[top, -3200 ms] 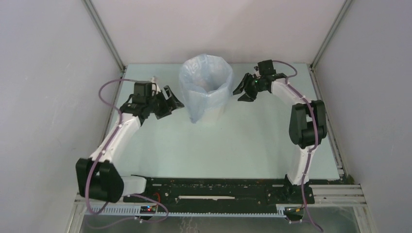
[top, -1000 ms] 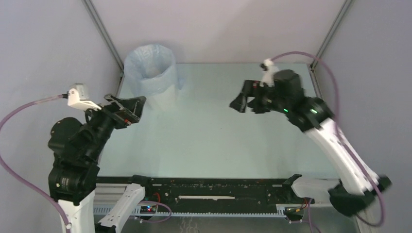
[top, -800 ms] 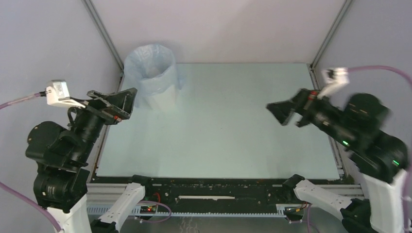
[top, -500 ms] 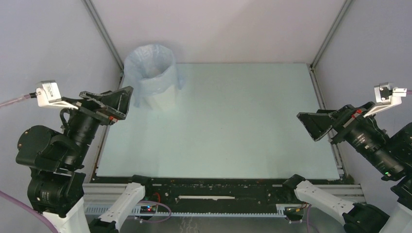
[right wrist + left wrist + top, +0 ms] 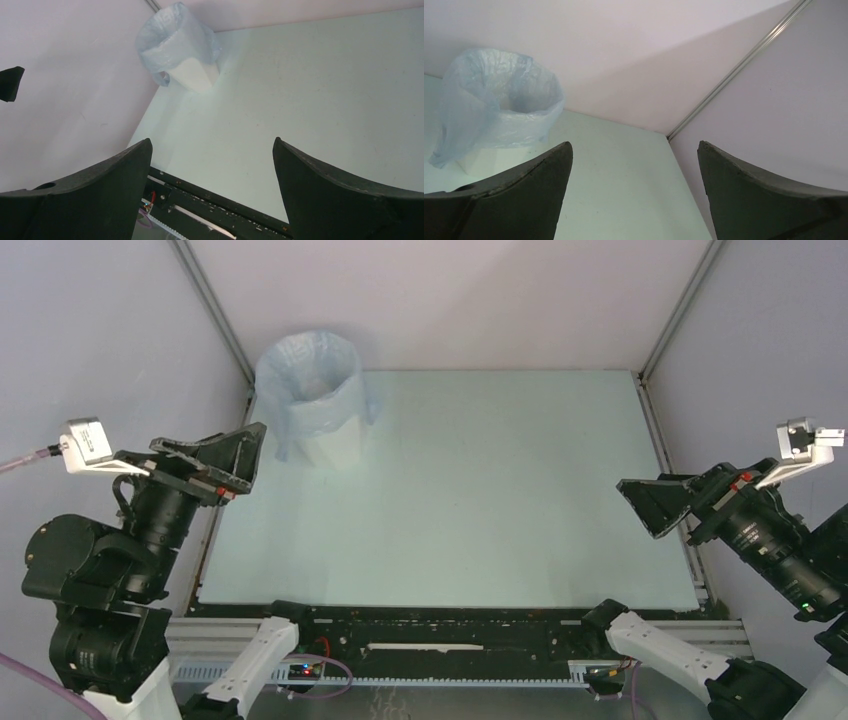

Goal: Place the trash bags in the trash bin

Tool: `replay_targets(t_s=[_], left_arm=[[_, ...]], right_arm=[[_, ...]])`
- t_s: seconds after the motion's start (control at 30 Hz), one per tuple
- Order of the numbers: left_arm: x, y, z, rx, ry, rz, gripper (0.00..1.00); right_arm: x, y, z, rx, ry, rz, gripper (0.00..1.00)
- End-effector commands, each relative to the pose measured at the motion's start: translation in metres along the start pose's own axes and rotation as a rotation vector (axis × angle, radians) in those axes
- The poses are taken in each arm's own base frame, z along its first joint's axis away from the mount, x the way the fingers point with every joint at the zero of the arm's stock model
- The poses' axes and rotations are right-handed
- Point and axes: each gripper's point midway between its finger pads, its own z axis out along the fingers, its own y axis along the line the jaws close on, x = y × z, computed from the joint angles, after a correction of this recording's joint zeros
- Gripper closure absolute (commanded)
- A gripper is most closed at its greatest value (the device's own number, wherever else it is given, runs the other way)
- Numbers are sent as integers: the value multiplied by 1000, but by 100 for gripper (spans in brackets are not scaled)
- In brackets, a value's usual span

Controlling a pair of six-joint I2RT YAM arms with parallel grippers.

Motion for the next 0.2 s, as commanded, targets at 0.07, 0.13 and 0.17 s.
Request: replay_targets(t_s=[0.07, 0.13, 0.17], left_arm=[[-6, -1, -9, -11, -20, -9, 0], [-5, -1, -10, -10, -21, -12, 0], [-5, -1, -10, -10, -17, -15, 0]], right_arm=[[4, 13, 5, -73, 20, -2, 0], [1, 9, 3, -44, 14, 7, 0], [0, 8, 4, -38, 7, 12, 0]])
